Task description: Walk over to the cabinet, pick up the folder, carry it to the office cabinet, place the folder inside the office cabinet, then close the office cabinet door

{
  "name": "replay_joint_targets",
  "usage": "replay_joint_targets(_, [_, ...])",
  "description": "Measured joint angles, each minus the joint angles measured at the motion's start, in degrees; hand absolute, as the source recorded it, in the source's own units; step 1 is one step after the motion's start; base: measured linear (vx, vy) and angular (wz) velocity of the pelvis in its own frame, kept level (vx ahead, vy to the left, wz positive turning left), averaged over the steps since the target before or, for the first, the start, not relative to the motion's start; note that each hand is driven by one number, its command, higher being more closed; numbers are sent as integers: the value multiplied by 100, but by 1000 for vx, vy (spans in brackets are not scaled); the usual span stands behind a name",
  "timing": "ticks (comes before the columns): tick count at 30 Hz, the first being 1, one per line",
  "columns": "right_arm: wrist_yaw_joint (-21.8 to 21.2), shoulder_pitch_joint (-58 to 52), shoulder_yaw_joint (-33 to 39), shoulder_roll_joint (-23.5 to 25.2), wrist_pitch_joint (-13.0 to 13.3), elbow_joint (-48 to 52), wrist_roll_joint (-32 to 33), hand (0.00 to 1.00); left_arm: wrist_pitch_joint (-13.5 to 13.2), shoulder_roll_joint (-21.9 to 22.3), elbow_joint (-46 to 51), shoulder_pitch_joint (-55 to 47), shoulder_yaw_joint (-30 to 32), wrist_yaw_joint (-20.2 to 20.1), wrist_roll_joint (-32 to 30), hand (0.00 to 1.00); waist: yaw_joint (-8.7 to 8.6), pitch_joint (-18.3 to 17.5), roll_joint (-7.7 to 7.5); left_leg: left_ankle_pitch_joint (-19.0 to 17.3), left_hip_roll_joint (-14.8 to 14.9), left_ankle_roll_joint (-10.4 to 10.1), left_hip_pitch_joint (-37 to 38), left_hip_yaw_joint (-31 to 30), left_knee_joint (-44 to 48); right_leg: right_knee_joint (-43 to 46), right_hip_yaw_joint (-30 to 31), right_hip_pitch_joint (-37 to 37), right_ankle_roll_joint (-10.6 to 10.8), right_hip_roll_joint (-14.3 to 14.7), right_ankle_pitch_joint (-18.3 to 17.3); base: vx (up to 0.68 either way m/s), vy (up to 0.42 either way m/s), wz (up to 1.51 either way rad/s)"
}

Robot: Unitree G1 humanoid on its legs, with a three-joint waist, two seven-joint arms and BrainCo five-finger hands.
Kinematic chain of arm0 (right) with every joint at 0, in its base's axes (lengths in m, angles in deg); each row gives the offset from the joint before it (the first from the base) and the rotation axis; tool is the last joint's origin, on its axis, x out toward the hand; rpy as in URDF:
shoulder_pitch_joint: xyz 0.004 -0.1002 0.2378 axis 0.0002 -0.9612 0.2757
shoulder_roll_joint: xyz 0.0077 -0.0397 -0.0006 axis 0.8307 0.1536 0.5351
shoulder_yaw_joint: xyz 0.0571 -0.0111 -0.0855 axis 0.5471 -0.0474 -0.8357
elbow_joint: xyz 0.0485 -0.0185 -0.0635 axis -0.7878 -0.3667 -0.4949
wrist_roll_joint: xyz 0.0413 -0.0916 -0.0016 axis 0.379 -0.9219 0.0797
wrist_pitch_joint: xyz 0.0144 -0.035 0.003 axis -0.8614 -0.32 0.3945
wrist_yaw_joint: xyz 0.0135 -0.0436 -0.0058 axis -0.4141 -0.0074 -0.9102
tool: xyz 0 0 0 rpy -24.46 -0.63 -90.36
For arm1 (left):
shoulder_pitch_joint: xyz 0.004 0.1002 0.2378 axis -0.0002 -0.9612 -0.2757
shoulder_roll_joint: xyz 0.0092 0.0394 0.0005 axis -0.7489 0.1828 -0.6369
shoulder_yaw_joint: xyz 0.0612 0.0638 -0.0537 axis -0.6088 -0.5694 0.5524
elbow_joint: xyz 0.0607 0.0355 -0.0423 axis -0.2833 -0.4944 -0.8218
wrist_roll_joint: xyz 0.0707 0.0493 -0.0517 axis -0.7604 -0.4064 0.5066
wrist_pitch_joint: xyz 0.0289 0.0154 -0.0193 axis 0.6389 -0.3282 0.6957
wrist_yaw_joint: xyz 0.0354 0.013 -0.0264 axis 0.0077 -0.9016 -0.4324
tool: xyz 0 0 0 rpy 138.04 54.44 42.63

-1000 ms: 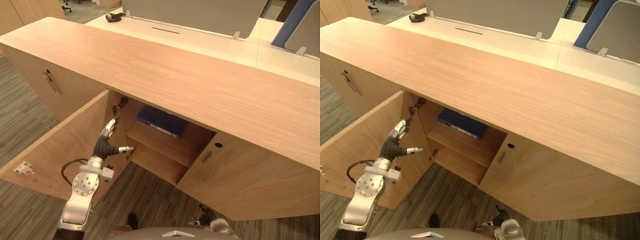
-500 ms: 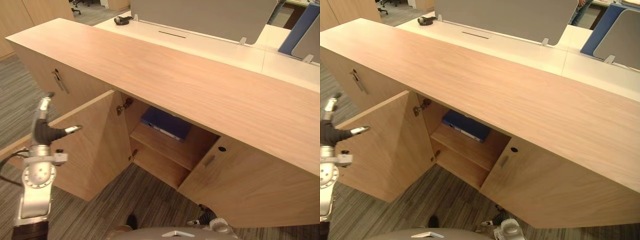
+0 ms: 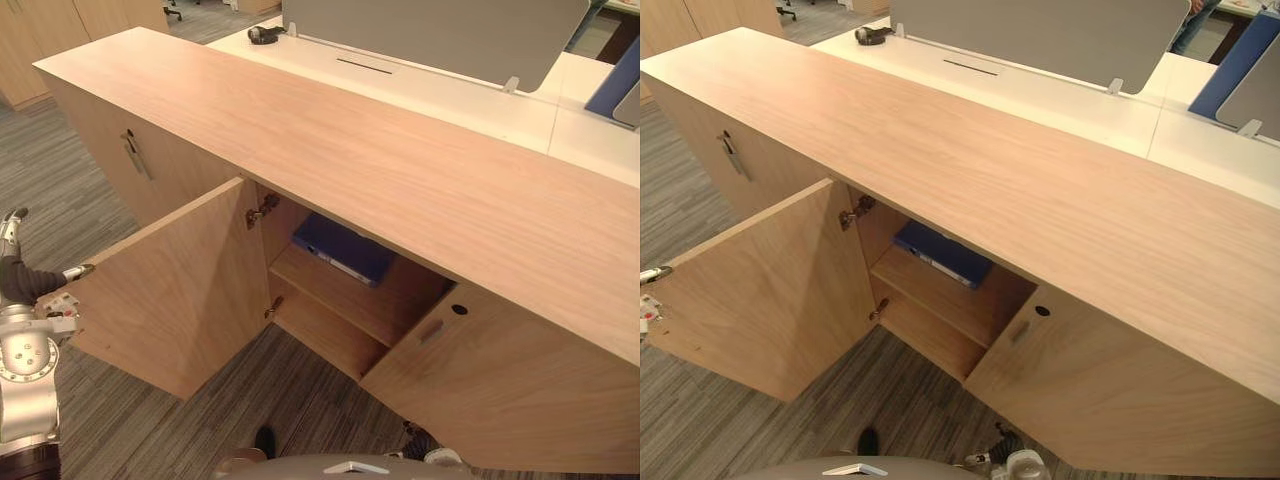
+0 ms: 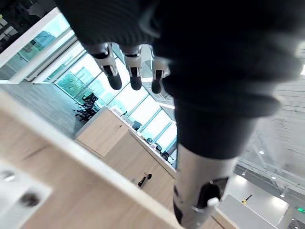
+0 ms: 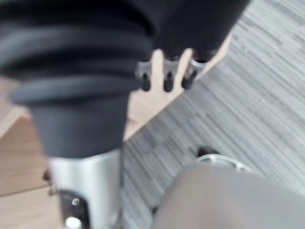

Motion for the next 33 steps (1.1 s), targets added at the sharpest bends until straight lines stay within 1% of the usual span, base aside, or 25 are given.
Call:
replay_joint_targets(3, [-13, -3, 1, 1, -3, -1, 0, 0, 32, 1, -273, -8, -1, -129, 242, 0, 20, 2, -4, -5, 8, -7, 0, -1, 0, 0, 0, 1, -19, 12, -11, 0, 0, 0])
replay_joint_targets(8, [-14, -30, 2, 0, -7, -1, 0, 0, 65, 10, -507, -17, 5, -170, 458, 0, 32, 0, -22, -20, 18, -28, 14, 1, 0, 3, 5, 12, -37, 23, -22, 0, 0, 0])
replay_joint_targets(14, [-24, -60, 2, -2, -13, 2, 0, 0, 40, 9, -546, -20, 48, -342, 455, 0, 31, -2, -24, -92, 10, -53, 29, 9, -1, -6, 9, 43, -56, 13, -35, 0, 0, 0])
replay_joint_targets(18, [-86, -59, -20, -9, -13, 8, -1, 0, 24, -85, -572, -24, 88, -614, 453, 0, 31, -4, -26, -102, -3, -42, 27, 13, 0, -23, 6, 54, -49, 3, -32, 0, 0, 0])
replay_joint_targets(22, [-130, -46, -45, -24, -8, 8, -1, 0, -40, -529, -816, -17, -68, -999, 463, 0, 29, -10, -30, -94, -9, -25, 30, 14, 0, -27, 8, 54, -50, 3, -33, 0, 0, 0])
replay_joint_targets(25, [-140, -52, -61, -31, -6, -6, -1, 0, -86, -719, -896, -21, -175, -1163, 487, 0, 27, -13, -32, -93, -8, -25, 32, 20, 0, -27, 11, 54, -50, 4, -33, 0, 0, 0])
replay_joint_targets(27, [-212, -49, -199, -71, -4, -13, -1, 0, -166, -946, -1004, -14, -320, -1369, 756, 0, 21, -22, -28, -98, -8, -33, 33, 31, 0, -27, 13, 56, -50, 4, -33, 0, 0, 0])
replay_joint_targets(30, [-252, -48, -297, -89, -3, -22, -1, 0, -235, -1194, -1058, -7, -555, -1722, 1114, 0, 8, -57, -21, -127, -6, -55, 51, 60, -1, -25, 25, 65, -50, 3, -33, 0, 0, 0])
replay_joint_targets(31, [-252, -46, -310, -94, -3, -26, -1, 0, -247, -1233, -1057, -5, -612, -1761, 1152, 0, 7, -57, -19, -128, -5, -54, 59, 63, -1, -24, 27, 72, -50, 3, -33, 0, 0, 0])
replay_joint_targets(33, [-259, -33, -437, -140, 7, -45, 0, 0, -298, -1402, -1059, 5, -819, -1983, 1376, 0, -7, -68, -16, -141, -4, -51, 99, 80, -1, -23, 56, 98, -48, 1, -34, -26, -8, -6])
